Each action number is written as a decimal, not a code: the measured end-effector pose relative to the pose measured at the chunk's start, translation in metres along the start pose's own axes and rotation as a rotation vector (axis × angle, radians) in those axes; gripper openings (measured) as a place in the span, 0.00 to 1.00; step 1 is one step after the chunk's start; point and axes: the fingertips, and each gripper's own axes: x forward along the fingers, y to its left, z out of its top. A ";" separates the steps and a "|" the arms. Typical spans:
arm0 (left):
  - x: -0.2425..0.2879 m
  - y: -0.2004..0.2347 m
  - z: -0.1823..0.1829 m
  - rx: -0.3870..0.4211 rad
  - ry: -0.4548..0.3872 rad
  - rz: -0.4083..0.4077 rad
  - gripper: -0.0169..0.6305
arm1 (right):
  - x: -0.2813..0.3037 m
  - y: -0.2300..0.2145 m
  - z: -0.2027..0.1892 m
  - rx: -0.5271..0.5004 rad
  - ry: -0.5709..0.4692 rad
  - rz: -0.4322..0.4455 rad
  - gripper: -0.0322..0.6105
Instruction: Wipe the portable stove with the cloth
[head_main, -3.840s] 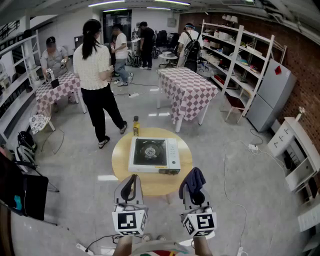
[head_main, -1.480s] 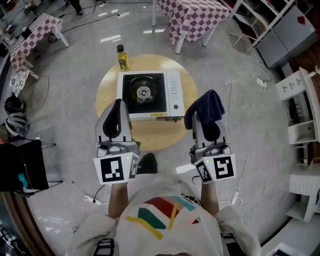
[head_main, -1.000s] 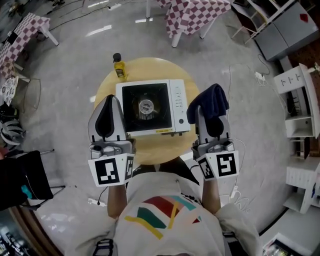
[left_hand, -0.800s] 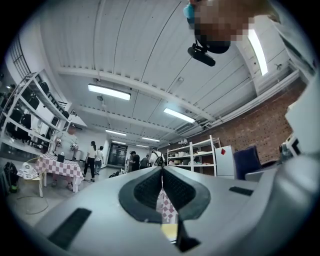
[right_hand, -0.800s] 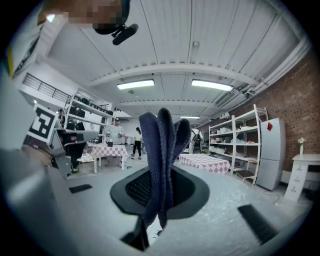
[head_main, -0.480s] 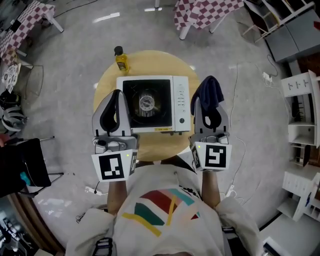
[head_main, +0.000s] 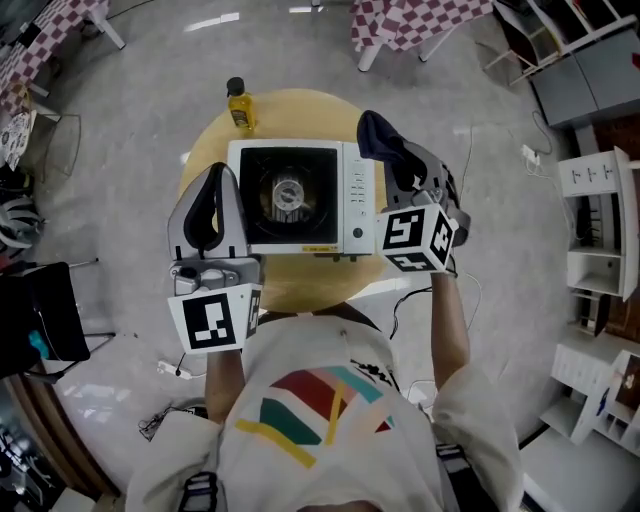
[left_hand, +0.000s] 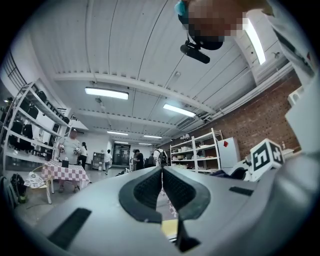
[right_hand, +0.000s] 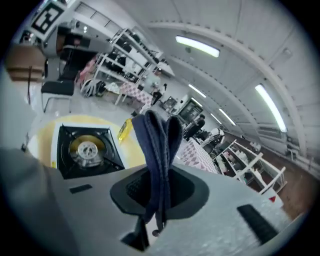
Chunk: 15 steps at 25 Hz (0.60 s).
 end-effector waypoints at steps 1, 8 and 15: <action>-0.001 0.001 -0.001 0.002 0.006 0.003 0.04 | 0.012 0.003 -0.006 -0.053 0.027 0.027 0.11; -0.006 0.010 -0.005 0.015 0.028 0.035 0.04 | 0.090 0.039 -0.055 -0.298 0.194 0.226 0.11; -0.012 0.024 -0.011 0.012 0.046 0.075 0.04 | 0.125 0.076 -0.098 -0.419 0.320 0.345 0.11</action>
